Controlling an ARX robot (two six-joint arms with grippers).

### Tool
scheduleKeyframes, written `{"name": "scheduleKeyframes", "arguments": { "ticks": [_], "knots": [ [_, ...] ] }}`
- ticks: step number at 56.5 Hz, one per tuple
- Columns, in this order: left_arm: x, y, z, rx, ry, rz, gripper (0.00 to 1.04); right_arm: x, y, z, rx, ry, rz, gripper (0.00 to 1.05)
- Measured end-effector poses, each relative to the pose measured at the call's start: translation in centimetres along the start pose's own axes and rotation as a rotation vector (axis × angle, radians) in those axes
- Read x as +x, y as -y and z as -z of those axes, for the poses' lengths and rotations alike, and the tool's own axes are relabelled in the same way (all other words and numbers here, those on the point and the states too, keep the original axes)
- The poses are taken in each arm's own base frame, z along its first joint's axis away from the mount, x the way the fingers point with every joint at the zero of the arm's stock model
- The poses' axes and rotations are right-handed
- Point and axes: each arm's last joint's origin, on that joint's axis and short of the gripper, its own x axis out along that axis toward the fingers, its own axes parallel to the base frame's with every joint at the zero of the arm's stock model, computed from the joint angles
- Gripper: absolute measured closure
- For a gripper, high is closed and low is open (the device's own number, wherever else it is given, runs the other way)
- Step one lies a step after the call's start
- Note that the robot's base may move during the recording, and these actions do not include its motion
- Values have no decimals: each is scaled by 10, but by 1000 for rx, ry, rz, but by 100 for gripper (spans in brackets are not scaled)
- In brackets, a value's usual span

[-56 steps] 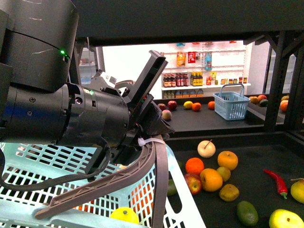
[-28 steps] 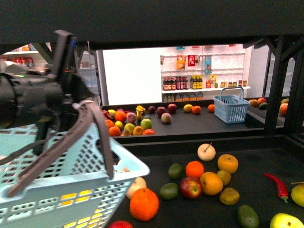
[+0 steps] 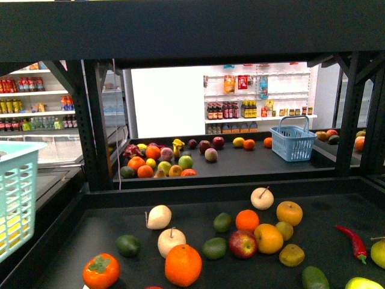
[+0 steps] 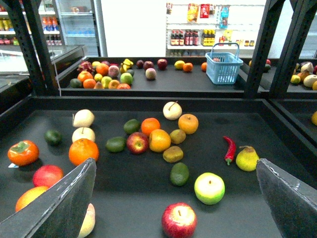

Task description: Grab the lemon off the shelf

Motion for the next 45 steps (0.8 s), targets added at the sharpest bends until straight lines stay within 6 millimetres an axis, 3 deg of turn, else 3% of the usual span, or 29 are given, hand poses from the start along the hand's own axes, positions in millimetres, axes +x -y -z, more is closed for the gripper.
{"name": "scheduleKeyframes", "arguments": {
  "ticks": [16, 45],
  "knots": [
    [1, -34, -66, -5, 154, 8, 97, 0, 0, 0, 1, 0, 0, 7],
    [14, -71, -97, -39, 140, 68, 97, 0, 0, 0, 1, 0, 0, 7]
  ]
}}
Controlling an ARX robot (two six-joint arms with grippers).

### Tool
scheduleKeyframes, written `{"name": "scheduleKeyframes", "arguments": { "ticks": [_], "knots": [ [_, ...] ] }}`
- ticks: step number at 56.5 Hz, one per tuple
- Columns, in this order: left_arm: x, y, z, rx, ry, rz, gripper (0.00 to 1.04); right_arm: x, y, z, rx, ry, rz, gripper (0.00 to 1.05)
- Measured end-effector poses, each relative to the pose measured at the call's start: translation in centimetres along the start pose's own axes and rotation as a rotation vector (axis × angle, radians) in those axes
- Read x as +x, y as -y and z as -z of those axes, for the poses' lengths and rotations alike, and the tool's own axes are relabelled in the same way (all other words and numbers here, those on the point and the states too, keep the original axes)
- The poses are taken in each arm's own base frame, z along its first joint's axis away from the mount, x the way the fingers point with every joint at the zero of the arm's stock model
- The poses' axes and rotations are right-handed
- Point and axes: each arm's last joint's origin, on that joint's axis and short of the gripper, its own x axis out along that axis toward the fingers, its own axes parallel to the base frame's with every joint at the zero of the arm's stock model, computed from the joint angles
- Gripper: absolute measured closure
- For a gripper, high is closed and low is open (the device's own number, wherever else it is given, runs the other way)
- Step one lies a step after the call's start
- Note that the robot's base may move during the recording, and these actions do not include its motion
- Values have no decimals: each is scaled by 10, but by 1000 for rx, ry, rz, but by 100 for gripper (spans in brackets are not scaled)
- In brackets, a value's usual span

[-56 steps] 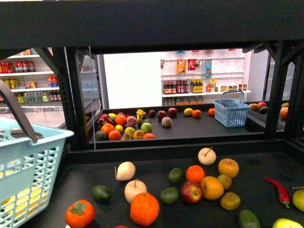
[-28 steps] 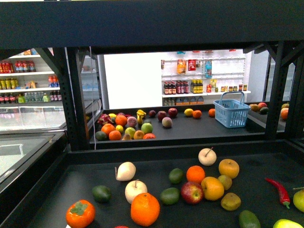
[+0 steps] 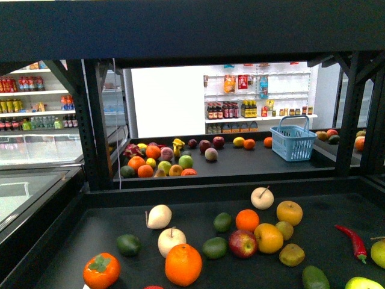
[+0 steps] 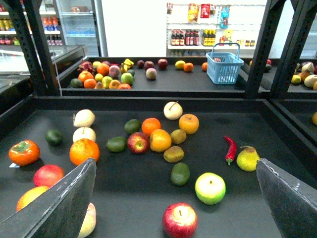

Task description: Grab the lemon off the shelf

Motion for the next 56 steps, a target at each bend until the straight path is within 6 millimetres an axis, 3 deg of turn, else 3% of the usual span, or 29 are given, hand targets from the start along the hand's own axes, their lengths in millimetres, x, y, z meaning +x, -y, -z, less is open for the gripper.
{"name": "scheduleKeyframes", "arguments": {
  "ticks": [9, 17, 24, 36, 49, 56],
  "knots": [
    [-1, -4, -2, -12, 0, -2, 95, 0, 0, 0, 0, 0, 0, 7],
    [-2, -3, -6, 27, -24, -1, 71, 0, 0, 0, 0, 0, 0, 7],
    [-15, -13, -12, 101, -74, -75, 47, 0, 0, 0, 0, 0, 0, 7],
    [-23, 14, -18, 181, -61, -129, 7, 0, 0, 0, 0, 0, 0, 7],
    [-39, 45, -20, 287, -65, -244, 8, 0, 0, 0, 0, 0, 0, 7],
    [-64, 70, -7, 418, -101, -356, 8, 0, 0, 0, 0, 0, 0, 7]
  ]
}}
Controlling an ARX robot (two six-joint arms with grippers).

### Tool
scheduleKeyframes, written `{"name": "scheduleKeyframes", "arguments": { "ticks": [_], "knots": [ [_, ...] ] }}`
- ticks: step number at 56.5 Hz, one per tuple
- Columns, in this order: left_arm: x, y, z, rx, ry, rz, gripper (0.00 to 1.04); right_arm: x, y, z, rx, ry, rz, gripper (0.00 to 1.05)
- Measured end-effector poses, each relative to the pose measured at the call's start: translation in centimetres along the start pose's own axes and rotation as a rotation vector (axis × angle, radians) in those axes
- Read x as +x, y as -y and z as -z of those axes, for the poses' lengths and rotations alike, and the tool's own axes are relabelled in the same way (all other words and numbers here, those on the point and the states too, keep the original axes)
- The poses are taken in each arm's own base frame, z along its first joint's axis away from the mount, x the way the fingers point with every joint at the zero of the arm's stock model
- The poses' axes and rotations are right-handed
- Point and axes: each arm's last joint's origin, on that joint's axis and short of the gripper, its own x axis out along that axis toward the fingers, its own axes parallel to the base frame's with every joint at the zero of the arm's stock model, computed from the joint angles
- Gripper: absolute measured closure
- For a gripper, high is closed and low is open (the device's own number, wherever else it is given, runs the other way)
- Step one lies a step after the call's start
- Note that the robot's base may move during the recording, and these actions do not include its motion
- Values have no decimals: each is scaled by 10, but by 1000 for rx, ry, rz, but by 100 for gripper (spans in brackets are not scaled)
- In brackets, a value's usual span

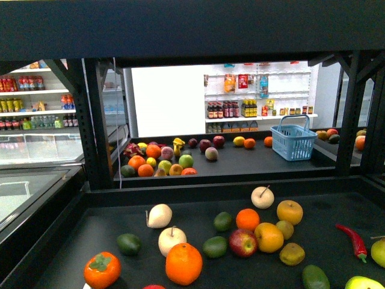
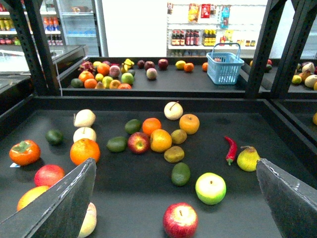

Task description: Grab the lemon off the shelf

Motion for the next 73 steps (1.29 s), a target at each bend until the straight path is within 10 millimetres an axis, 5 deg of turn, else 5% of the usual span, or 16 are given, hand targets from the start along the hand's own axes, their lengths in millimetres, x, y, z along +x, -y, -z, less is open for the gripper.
{"name": "scheduleKeyframes", "arguments": {
  "ticks": [18, 27, 30, 39, 54, 73],
  "knots": [
    [-139, 53, 47, 615, -57, -11, 8, 0, 0, 0, 0, 0, 0, 7],
    [-193, 59, 70, 733, -47, 26, 8, 0, 0, 0, 0, 0, 0, 7],
    [-211, 54, 78, 832, -146, 144, 16, 0, 0, 0, 0, 0, 1, 7],
    [-216, 20, 93, 1123, -206, 285, 46, 0, 0, 0, 0, 0, 0, 7],
    [-216, -9, 103, 1201, -205, 292, 101, 0, 0, 0, 0, 0, 0, 7],
    [-216, -26, 109, 1207, -205, 294, 102, 0, 0, 0, 0, 0, 0, 7]
  ]
}}
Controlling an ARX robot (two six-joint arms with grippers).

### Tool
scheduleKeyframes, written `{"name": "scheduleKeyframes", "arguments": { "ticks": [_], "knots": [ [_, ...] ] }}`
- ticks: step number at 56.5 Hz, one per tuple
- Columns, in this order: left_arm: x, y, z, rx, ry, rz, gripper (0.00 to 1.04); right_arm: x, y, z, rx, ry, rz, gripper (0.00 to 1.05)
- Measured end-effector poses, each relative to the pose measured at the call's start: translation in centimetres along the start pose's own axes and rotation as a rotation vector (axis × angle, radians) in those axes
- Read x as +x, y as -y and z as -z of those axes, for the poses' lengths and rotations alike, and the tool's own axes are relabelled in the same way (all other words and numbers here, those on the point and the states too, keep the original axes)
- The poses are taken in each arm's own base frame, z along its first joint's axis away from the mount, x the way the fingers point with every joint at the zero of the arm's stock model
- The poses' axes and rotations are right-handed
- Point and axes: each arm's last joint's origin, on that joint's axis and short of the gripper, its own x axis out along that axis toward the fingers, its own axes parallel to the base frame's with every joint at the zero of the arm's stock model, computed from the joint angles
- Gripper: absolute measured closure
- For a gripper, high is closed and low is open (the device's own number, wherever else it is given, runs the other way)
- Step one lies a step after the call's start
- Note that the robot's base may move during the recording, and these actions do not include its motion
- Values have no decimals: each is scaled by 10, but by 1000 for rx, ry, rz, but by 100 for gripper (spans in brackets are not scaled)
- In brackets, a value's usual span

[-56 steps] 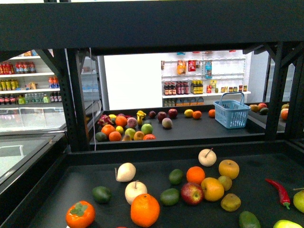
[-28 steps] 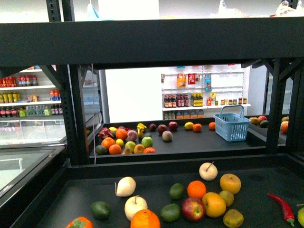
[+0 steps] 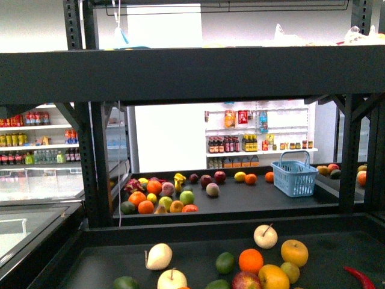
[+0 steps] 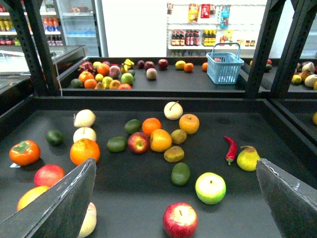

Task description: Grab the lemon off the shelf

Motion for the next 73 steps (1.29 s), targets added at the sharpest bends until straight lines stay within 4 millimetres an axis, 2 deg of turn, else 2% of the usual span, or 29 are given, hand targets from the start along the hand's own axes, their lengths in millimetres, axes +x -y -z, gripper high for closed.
{"name": "scheduleKeyframes", "arguments": {
  "ticks": [15, 21, 32, 62, 73],
  "knots": [
    [0, 0, 7, 0, 1, 0, 102, 0, 0, 0, 0, 0, 0, 7],
    [0, 0, 17, 0, 3, 1, 102, 0, 0, 0, 0, 0, 0, 7],
    [0, 0, 17, 0, 7, 2, 102, 0, 0, 0, 0, 0, 0, 7],
    [0, 0, 17, 1, 7, 2, 7, 0, 0, 0, 0, 0, 0, 7],
    [0, 0, 17, 2, 7, 2, 8, 0, 0, 0, 0, 0, 0, 7]
  ]
}}
